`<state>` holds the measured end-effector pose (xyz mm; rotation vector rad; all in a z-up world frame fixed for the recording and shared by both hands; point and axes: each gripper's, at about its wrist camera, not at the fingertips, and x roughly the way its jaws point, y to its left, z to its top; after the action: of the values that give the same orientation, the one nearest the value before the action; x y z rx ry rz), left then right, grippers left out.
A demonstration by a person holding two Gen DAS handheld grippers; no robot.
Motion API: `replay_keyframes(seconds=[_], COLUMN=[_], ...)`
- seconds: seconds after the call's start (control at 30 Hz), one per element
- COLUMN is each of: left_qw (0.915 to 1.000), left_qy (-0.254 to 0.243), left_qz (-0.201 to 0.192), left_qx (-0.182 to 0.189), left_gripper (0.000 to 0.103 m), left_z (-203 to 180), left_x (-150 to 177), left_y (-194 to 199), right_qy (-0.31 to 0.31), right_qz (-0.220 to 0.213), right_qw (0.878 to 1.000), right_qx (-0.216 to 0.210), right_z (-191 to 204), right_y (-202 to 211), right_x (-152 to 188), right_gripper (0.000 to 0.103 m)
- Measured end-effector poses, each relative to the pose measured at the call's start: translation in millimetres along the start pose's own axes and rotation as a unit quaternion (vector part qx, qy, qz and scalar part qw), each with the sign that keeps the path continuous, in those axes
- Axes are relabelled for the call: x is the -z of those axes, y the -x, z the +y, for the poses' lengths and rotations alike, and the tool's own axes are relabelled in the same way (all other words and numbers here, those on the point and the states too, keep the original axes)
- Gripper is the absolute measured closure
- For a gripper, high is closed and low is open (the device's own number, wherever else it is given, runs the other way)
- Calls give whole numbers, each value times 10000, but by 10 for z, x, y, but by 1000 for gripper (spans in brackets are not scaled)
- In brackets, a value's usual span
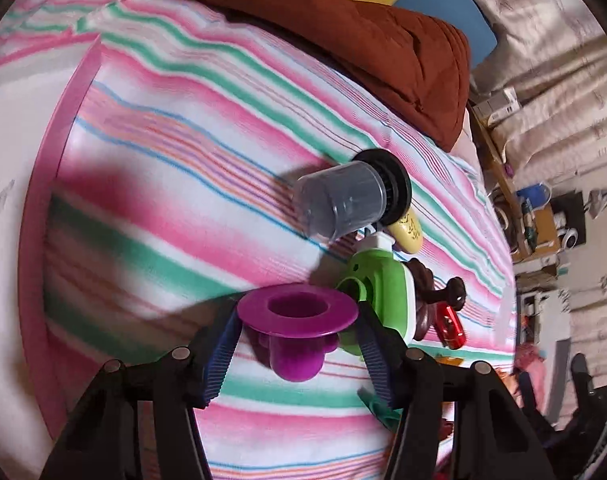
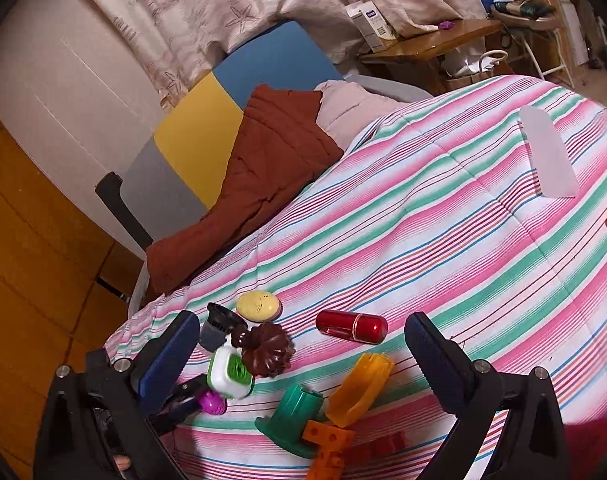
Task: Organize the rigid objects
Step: 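Grasp the purple cup-shaped piece with the left tool while the right tool grasps the green comb piece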
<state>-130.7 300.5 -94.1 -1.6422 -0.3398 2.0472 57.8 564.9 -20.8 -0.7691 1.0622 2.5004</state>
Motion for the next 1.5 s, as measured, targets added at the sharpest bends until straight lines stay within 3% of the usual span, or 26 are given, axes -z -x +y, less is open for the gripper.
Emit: replay_keyframes(seconds=[0.13, 0.27, 0.43, 0.57, 0.77, 0.9, 1.07, 1.17, 1.5], left_qw=[9976, 9922, 9866, 9814, 9704, 9604, 9458, 9454, 9507], left_qy=[-612, -1062, -1427, -1687, -2233, -2618, -3063, -3061, -2963], left_qz=[-51, -130, -113, -176, -215, -303, -519, -589, -674], left_qx=[-335, -638, -782, -897, -892, -901, -948, -954, -620], left_gripper=[47, 62, 62, 62, 62, 62, 64, 69, 69], left_z=[-108, -141, -149, -156, -177, -182, -122, -47, 77], left_x=[41, 61, 80, 206, 592, 876, 1050, 1045, 1088], left_y=[-41, -62, -58, 10, 141, 237, 271, 264, 367], right_qy=[126, 98, -91, -150, 503, 1306, 2095, 2508, 3487], right_qz=[89, 213, 791, 1175, 1525, 1871, 2121, 2223, 2589], right_qw=[9998, 9996, 9964, 9929, 9861, 9724, 9545, 9418, 8986], right_qx=[104, 186, 305, 60, -429, -483, 72, 252, 627], right_z=[40, 12, -82, -86, 219, 512, 667, 740, 784], right_y=[-34, -64, -238, -353, -452, -565, -700, -739, -1078], right_x=[30, 40, 88, 142, 276, 463, 698, 798, 902], right_gripper=[0, 0, 0, 0, 5, 5, 1, 1, 1])
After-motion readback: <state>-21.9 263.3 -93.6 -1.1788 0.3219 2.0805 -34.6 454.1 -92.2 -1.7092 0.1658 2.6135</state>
